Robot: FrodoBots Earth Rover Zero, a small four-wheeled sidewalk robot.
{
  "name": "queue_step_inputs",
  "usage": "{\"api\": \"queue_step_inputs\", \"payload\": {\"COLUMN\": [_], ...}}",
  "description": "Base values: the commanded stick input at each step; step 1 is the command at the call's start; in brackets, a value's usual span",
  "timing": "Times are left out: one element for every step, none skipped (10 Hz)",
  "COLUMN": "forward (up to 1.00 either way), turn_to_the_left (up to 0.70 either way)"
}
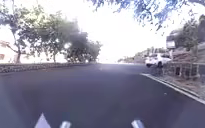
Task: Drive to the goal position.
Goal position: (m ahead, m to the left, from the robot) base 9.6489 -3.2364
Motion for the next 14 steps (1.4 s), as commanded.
{"api": "queue_step_inputs", "payload": {"forward": [0.50,0.50,0.50,0.50,0.50,0.50,0.50,0.50,0.50,0.50,0.50,0.50,0.50,0.50], "turn_to_the_left": [0.00,0.00,0.00,0.00,0.00,0.00,0.00,0.00,0.00,0.00,0.00,0.00,0.00,0.00]}}
